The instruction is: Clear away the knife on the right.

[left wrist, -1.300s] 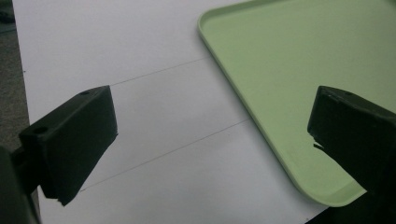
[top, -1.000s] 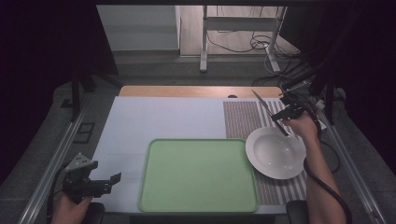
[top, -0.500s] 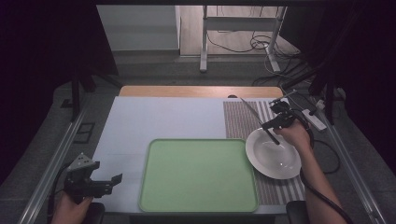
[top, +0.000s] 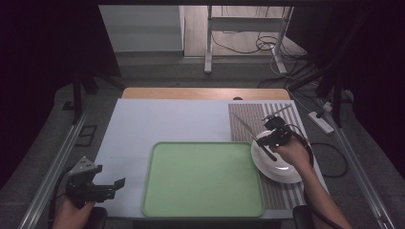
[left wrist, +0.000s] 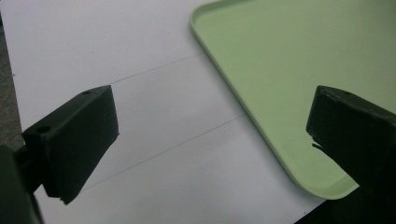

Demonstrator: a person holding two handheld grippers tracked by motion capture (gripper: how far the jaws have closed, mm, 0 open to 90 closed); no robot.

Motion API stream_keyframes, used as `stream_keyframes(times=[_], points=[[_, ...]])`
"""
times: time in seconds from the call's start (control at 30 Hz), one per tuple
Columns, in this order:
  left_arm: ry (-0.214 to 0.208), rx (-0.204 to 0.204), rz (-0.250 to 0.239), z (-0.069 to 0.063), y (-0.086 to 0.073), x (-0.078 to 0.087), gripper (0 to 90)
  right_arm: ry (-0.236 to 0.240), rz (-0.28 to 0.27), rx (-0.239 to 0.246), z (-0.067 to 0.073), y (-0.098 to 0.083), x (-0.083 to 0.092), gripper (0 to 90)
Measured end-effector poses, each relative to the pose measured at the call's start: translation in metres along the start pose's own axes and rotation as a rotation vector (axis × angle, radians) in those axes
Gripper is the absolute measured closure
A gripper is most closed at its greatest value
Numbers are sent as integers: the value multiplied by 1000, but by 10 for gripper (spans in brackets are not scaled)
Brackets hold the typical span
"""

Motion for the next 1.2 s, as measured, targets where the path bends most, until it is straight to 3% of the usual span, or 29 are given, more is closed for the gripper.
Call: stream_keyframes(times=[0.33, 0.67, 0.9, 1.0, 1.07, 1.1, 1.2], points=[[1, 0, 0, 0, 0, 0, 25, 60, 22, 75, 61, -18, -3, 805], [2, -1, 0, 0, 0, -1, 25, 105, 115, 123, 111, -46, -22, 805], [2, -2, -1, 0, 1, -1, 25, 85, 233, 171, 121, -66, -43, 800], [1, -1, 0, 0, 1, -1, 25, 107, 190, 197, 123, -60, -40, 764], [3, -4, 3, 0, 1, -1, 25, 122, 149, 207, 124, -52, -36, 831], [3, -6, 3, -1, 1, -1, 25, 126, 128, 239, 125, -47, -33, 881], [6, -11, 7, -1, 0, -2, 26, 137, 118, 292, 132, -38, -34, 900]])
Point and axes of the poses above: each handheld gripper's, and its own axes: x roughly backward along the jaws, y roughly out of its top, z roughly to its left, the point moved 10 cm from there along -x, roughly forward along the jaws, and after that the axes turned 1 degree about -x, right-handed, at the moved point
